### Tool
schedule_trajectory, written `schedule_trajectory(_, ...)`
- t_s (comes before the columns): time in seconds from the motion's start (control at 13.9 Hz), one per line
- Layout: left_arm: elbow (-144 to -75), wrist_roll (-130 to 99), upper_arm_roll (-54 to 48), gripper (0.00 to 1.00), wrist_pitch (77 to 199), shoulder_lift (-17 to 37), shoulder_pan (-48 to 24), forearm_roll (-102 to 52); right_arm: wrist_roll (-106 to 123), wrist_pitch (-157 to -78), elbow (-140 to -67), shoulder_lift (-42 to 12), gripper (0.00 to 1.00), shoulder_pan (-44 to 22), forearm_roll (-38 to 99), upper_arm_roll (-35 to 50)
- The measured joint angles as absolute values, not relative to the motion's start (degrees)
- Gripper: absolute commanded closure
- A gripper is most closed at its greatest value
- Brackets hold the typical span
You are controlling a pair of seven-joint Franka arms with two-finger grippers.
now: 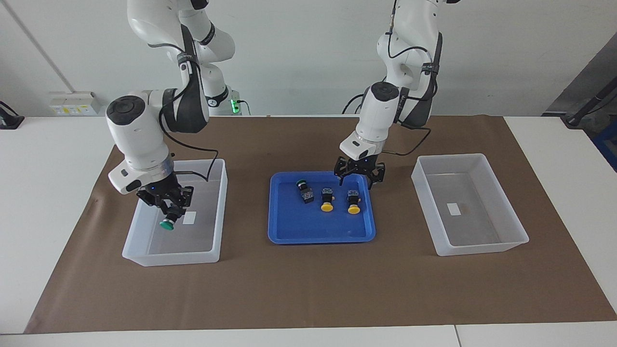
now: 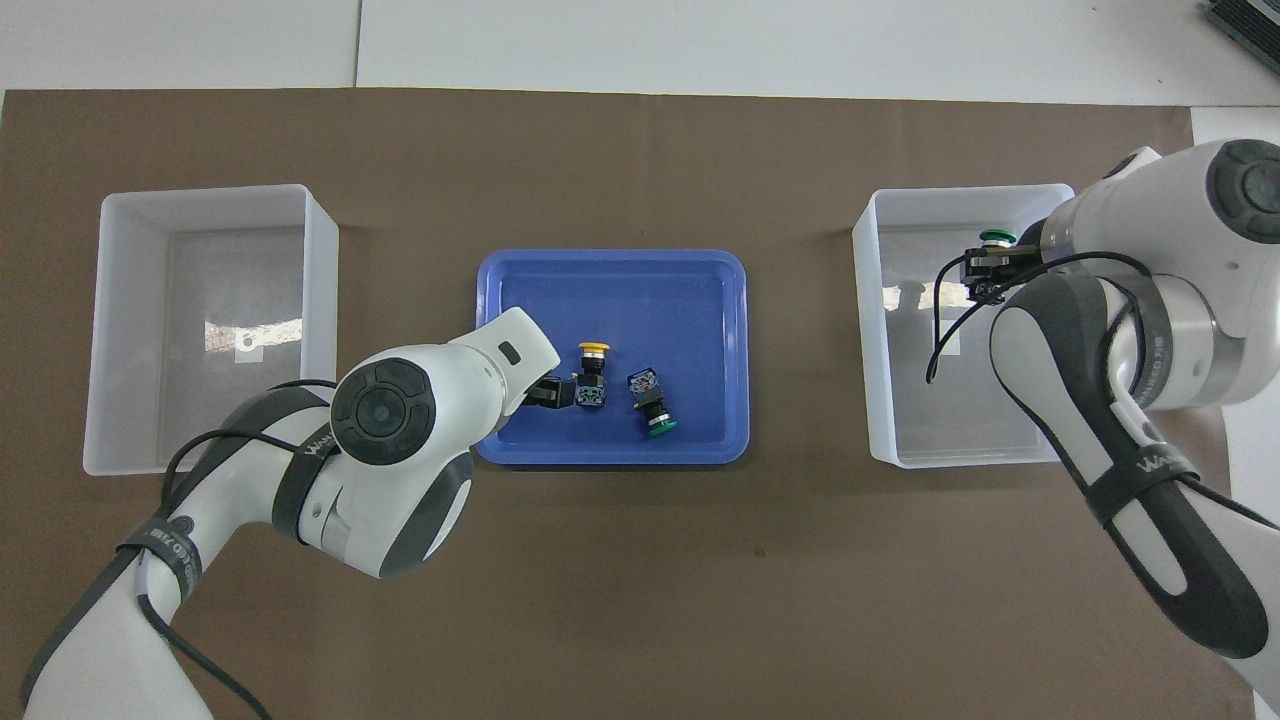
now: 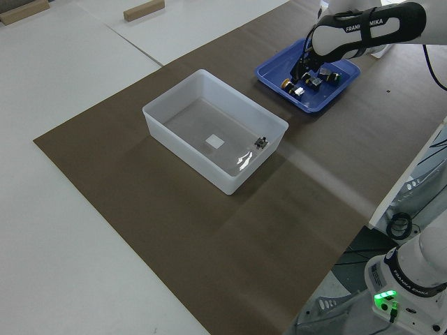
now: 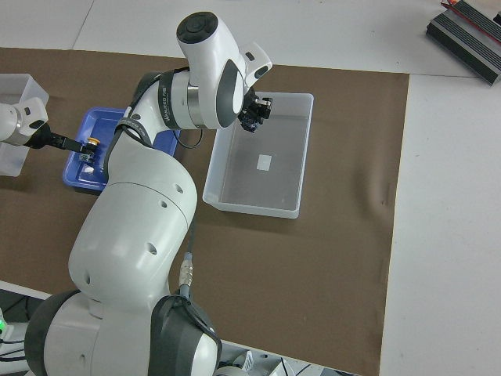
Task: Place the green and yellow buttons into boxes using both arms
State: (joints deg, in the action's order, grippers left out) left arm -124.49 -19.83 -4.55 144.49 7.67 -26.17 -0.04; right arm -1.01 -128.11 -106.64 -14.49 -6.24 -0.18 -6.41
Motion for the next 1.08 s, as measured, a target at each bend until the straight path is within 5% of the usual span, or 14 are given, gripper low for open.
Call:
schedule_trajectory(0.29,-124.60,-24.66,-4.51,0.00,144.91,9.68,-26.73,-0.04,3.67,-135.57,-113.16,-15.24,1.00,-5.87,0.12,-6.20)
schedule_trajectory(0.43,-124.72,-26.24,-4.49,0.00,146.99,10.99,-26.73,-0.04,7.51,-139.91,-115.25,-16.15,0.83,-4.43,0.13,-6.27)
schedule_trajectory(0.58,-124.78,-27.12,-4.50,0.01,148.75,12.69,-26.76,-0.04,9.14,-141.03,-116.06,-16.68,0.35,-3.20,0.13,-6.30)
schedule_trajectory(0.65,-124.77,-27.38,-4.52,0.20,149.08,13.22,-26.79,-0.04,9.25,-141.03,-116.24,-16.73,0.07,-3.06,0.13,-6.30)
schedule_trajectory(0.72,-124.77,-27.44,-4.52,0.47,149.17,13.43,-26.80,-0.04,9.25,-141.03,-116.33,-16.73,0.00,-3.08,0.14,-6.25)
schedule_trajectory(0.79,-124.77,-27.49,-4.51,0.92,149.17,13.44,-26.80,-0.04,9.25,-141.03,-116.33,-16.73,0.00,-3.12,0.14,-6.18)
schedule_trajectory(0.86,-124.77,-27.66,-4.50,1.00,149.15,13.44,-26.80,-0.04,9.25,-141.03,-116.25,-16.69,0.00,-3.15,0.14,-6.14)
schedule_trajectory(1.08,-124.56,-28.27,-4.33,1.00,149.01,13.29,-26.77,-0.04,9.25,-138.57,-114.54,-14.78,0.00,-3.46,0.39,-5.79)
